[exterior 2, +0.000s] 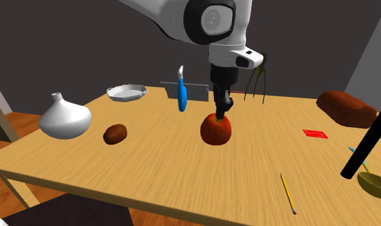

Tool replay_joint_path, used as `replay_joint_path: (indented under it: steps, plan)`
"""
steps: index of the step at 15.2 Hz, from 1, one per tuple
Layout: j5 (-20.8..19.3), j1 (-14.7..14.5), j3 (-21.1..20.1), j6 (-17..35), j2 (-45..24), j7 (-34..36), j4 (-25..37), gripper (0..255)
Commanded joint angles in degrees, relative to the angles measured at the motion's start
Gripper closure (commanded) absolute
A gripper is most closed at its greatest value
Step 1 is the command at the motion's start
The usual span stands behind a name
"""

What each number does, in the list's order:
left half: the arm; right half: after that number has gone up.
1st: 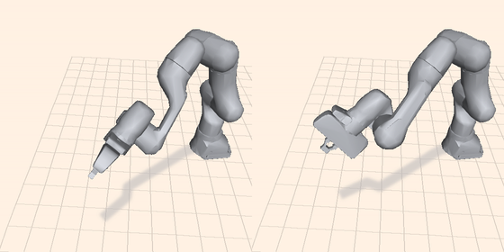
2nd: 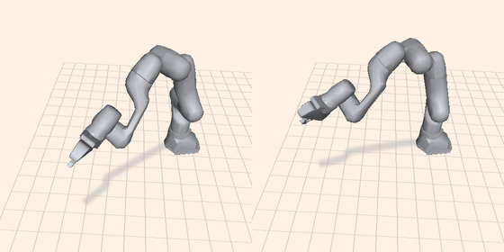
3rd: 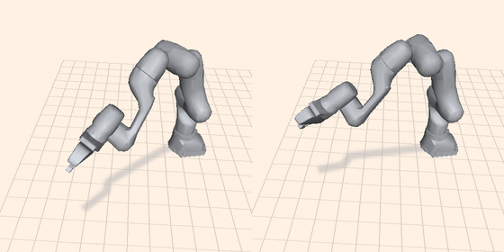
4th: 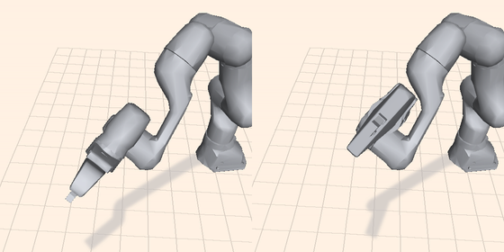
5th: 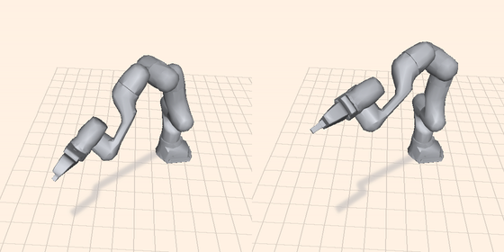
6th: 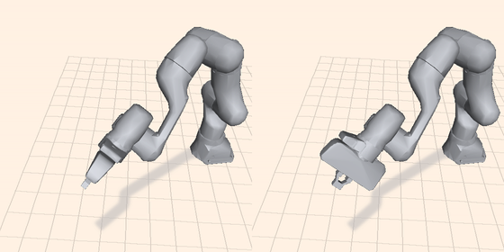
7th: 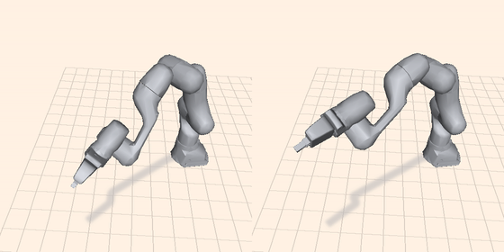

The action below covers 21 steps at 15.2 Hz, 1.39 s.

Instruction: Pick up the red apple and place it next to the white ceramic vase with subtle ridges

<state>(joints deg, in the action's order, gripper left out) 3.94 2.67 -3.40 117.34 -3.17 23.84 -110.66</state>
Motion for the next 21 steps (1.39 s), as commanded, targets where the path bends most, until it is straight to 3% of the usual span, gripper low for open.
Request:
replay_joint_path:
  steps: [1, 21]
  plan:
    - [0.0, 0.0, 0.0, -1.7, 0.4, 0.0, 1.3, 255]
    - [-0.3, 0.1, 0.1, -16.9, 1.2, 0.9, 15.7, 255]
